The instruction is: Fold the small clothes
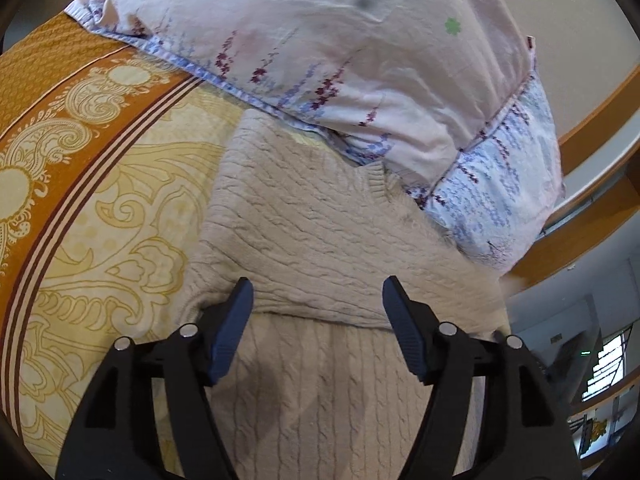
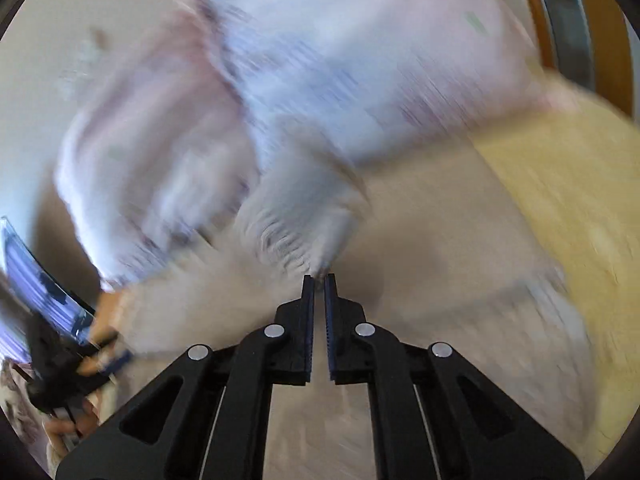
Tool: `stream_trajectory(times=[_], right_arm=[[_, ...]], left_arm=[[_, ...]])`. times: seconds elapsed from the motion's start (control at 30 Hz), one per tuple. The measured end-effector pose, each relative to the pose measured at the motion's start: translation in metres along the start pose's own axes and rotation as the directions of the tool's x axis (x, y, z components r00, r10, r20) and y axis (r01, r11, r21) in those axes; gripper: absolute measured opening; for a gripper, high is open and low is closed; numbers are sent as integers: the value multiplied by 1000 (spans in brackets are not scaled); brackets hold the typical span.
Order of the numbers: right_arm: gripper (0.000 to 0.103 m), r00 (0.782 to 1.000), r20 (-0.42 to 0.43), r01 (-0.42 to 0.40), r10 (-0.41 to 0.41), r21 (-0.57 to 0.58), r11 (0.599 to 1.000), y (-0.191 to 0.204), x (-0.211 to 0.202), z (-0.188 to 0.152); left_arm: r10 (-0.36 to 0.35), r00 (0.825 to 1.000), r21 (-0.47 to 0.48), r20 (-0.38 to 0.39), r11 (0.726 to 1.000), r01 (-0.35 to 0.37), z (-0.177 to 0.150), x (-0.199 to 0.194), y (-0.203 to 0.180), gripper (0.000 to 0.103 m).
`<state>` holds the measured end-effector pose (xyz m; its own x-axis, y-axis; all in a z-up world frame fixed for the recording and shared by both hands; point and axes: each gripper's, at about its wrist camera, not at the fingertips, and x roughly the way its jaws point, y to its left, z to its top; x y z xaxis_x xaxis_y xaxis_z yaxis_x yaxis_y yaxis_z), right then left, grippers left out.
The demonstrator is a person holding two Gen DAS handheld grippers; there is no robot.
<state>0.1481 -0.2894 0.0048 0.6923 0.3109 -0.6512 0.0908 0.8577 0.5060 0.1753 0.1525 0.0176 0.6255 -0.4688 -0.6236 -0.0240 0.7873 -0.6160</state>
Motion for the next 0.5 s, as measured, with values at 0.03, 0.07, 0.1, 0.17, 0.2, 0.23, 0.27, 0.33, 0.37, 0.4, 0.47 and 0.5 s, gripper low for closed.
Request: stream_trajectory(times=[0.03,0.07,0.1,0.17,0.2,0.23,0.27,0.33,0.37,0.4,0.47,0.5], right_arm=[[8,1000,-8,-3,3,34,999,-10,-2,3],[17,1000,-2,-26,27,75,997,-21,-6,9],[25,999,7,-42,42,94,995,-22,-9,14],[38,998,17,-65,63,137,988,-29,-11,26],[38,997,6,-75,75,148,986,-29,-8,31],[38,995,-21,-90,95,162,983,-29,-2,36],[38,993,-46,-97,106,172,980,-30,4,39],[38,988,-93,-106,126,189,976,-31,13,40],[37,987,-102,-104,126,194,975,-32,14,37],[37,985,-121,-99,124,193,976,-31,20,34],[33,983,-139,-97,124,187,978,-29,30,32],[32,982,-142,-97,123,180,979,-28,32,31]], left_arm=[[-13,1000,5,6,1000,13,0,-4,-1,67],[-22,1000,12,14,1000,21,-1,-8,-2,68],[-21,999,22,25,1000,21,-2,-15,-3,69],[-2,999,51,50,999,-1,-4,-29,-3,71],[9,998,60,55,998,-12,-6,-34,-2,71],[24,998,71,58,997,-29,-8,-40,-1,71],[33,998,78,58,996,-38,-10,-44,2,71],[56,997,87,50,994,-60,-16,-51,8,71],[64,997,87,44,994,-68,-19,-54,12,71],[68,997,86,40,994,-71,-22,-56,15,71],[81,996,85,28,993,-83,-28,-58,22,71],[86,996,83,24,993,-88,-31,-59,25,71]])
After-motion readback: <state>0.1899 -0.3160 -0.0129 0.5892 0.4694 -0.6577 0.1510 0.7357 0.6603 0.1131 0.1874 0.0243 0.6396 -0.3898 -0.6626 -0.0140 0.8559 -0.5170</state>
